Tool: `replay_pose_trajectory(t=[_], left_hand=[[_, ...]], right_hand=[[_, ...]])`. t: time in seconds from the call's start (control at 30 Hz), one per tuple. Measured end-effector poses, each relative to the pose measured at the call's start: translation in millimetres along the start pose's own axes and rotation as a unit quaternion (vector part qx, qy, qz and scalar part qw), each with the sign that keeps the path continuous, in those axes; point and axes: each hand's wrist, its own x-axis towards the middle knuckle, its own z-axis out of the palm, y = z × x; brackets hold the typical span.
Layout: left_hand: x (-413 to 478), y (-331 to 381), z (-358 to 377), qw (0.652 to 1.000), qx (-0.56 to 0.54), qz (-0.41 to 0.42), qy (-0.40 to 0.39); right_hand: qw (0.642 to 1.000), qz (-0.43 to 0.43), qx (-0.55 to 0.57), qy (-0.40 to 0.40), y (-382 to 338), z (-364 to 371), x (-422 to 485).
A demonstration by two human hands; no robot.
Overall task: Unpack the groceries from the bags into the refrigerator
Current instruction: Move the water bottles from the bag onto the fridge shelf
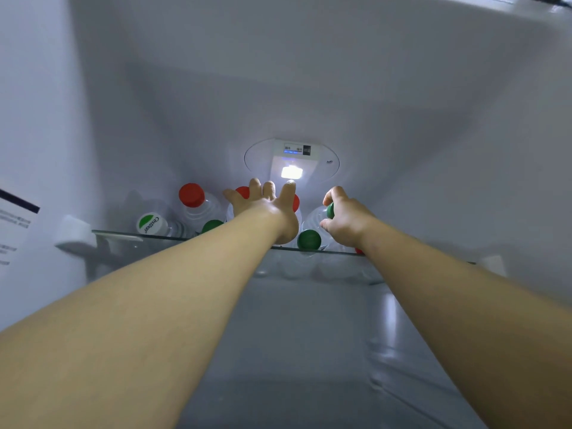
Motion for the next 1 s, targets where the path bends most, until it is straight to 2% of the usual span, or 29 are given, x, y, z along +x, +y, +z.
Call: replay_pose_trajectory(t=[0.23,0.5,0.63,0.77,0.87,1.0], left_hand=[[1.0,-0.9,0.3,0.999,0.029,0.002,-0.045],[1.5,-5.9,1.4,0.999,0.001,0.021,-0.044],[-4.4,-5.7,0.0,1.0,-0.017,0.025,-0.009],[-14.1,-4.6,-7.0,0.998,-0.035,0.012,0.043],[-24.5,-5.2,-15.2,0.992,-0.054,0.005,0.111],[-43.7,-9.6,-25.0,0.978,0.02,0.005,0.208]], right_hand=[[1.0,0.014,-0.011,-0.024,2.7,1.8,6.5],[0.999,0.024,0.015,-0.016,5.1,5.3,8.0],[0.997,0.033,0.056,0.034,3.7,3.2,5.1],[0.989,-0.018,0.1,0.111,-1.5,-4.9,-7.7],[0.981,-0.047,0.088,0.169,-10.4,-15.2,-23.9],[0.977,-0.049,0.072,0.196,-22.5,-21.2,-49.0]])
